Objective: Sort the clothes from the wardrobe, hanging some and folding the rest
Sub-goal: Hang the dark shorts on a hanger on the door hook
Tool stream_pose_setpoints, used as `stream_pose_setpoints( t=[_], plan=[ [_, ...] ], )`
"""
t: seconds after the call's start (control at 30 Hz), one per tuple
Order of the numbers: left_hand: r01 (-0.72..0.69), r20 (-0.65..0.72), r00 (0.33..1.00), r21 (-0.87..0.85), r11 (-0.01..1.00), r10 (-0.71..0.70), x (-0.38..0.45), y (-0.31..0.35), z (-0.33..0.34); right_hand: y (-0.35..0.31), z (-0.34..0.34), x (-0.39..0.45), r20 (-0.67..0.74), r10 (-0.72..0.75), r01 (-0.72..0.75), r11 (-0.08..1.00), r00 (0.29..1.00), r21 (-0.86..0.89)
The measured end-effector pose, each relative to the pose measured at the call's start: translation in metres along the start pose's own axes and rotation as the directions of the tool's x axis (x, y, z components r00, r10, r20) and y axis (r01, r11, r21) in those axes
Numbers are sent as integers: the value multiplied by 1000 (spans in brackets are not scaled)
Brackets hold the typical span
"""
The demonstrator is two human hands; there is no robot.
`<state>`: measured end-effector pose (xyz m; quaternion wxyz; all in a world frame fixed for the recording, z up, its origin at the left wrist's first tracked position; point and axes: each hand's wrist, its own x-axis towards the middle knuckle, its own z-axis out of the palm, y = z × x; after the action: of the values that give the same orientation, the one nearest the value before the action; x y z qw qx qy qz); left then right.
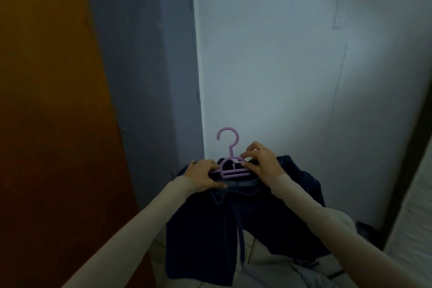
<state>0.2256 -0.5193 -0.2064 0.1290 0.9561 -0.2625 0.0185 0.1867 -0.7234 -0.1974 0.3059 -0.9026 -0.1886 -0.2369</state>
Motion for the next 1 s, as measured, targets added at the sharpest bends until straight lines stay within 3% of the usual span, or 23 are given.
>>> stream_pose_setpoints(
  t=[0.2, 0.33, 0.5, 0.57, 0.63, 0.77, 0.87, 1.0],
  plan=[
    [-17, -138, 990, -138, 990, -2, 7, 7, 2, 8, -8, -4, 130, 100, -109, 991, 986, 71],
    [-42, -202, 979, -147, 988, 11, 7, -5, -8, 34, -25, -8, 161, 249, -235, 967, 955, -97],
    [29, -252, 966, -96, 995, -53, 1, -29, -31, 59, -35, -22, 236, 334, -381, 904, 913, 196],
    [78, -245, 966, -35, 996, -85, -2, -30, -37, 62, -30, -21, 164, 329, -353, 925, 930, 144],
    [131, -256, 962, 130, 983, -94, -4, -26, -40, 59, -24, -15, 62, 304, -308, 948, 951, 80],
    [210, -288, 952, 385, 899, -99, -11, -25, -36, 46, -13, -5, -153, 272, -249, 956, 950, 152],
    [233, -237, 959, 354, 906, -154, -14, -30, -35, 35, -19, 3, -308, 270, -216, 956, 912, 200],
    [254, -181, 961, 286, 924, -209, -17, -28, -31, 26, -29, 12, -403, 261, -195, 961, 877, 198]
  ],
)
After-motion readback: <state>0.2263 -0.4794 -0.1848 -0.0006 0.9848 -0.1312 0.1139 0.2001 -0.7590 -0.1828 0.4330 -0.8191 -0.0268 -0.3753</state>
